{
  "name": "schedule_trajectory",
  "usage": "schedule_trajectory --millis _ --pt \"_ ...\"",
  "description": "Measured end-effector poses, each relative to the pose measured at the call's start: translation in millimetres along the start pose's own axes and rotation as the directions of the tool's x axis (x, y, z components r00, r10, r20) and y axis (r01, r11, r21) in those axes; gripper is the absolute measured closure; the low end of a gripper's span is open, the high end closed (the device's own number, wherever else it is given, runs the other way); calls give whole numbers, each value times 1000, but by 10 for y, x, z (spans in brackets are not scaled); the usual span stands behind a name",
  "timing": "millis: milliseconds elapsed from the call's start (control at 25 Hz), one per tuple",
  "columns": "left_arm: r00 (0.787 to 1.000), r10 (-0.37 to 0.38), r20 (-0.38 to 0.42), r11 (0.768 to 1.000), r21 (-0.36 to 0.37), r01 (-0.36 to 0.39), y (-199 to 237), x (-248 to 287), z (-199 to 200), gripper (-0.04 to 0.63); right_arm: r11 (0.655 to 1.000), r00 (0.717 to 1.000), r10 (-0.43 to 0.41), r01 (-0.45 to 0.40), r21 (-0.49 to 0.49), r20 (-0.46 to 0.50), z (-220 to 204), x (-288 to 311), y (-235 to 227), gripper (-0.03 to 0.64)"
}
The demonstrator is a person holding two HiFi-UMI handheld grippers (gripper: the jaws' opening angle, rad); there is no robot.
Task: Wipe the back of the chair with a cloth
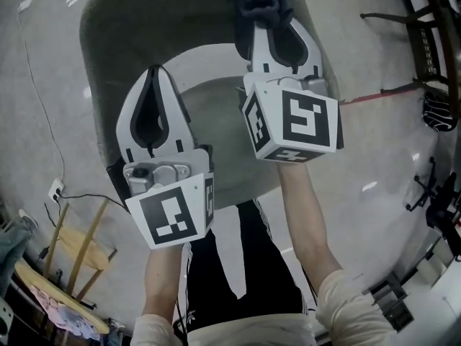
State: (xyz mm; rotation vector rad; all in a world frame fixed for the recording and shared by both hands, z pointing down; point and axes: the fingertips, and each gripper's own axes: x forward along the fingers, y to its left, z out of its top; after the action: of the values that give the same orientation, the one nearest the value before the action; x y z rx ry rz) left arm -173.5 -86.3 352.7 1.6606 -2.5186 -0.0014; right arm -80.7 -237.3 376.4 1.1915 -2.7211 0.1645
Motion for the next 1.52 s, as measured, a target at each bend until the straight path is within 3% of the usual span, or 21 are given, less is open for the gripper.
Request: schedule_trajectory --millis 440,800,1000,1200,1320,1520 --pt "993 -117 -26 993 17 118 -446 55 -133 580 980 982 -190 191 53 -14 -119 -362 -656 557" --pt "996 -86 -27 996 8 86 -485 -4 -192 580 982 982 -187 188 25 -9 -138 -439 -755 557" --pt "1000 15 7 1000 -10 -15 -278 -168 -192 580 999 999 -12 13 -29 36 -37 -456 -289 557" --pt "995 100 13 995 -27 -100 24 -408 -256 580 974 976 214 -210 -83 44 -102 -379 472 557" --pt "984 179 21 984 -26 -179 332 -661 -320 580 925 925 378 -376 -55 39 -219 -396 1153 557" --pt "950 312 20 949 -58 -311 713 -1014 -479 580 776 779 627 -625 -86 -3 -536 -555 2106 557"
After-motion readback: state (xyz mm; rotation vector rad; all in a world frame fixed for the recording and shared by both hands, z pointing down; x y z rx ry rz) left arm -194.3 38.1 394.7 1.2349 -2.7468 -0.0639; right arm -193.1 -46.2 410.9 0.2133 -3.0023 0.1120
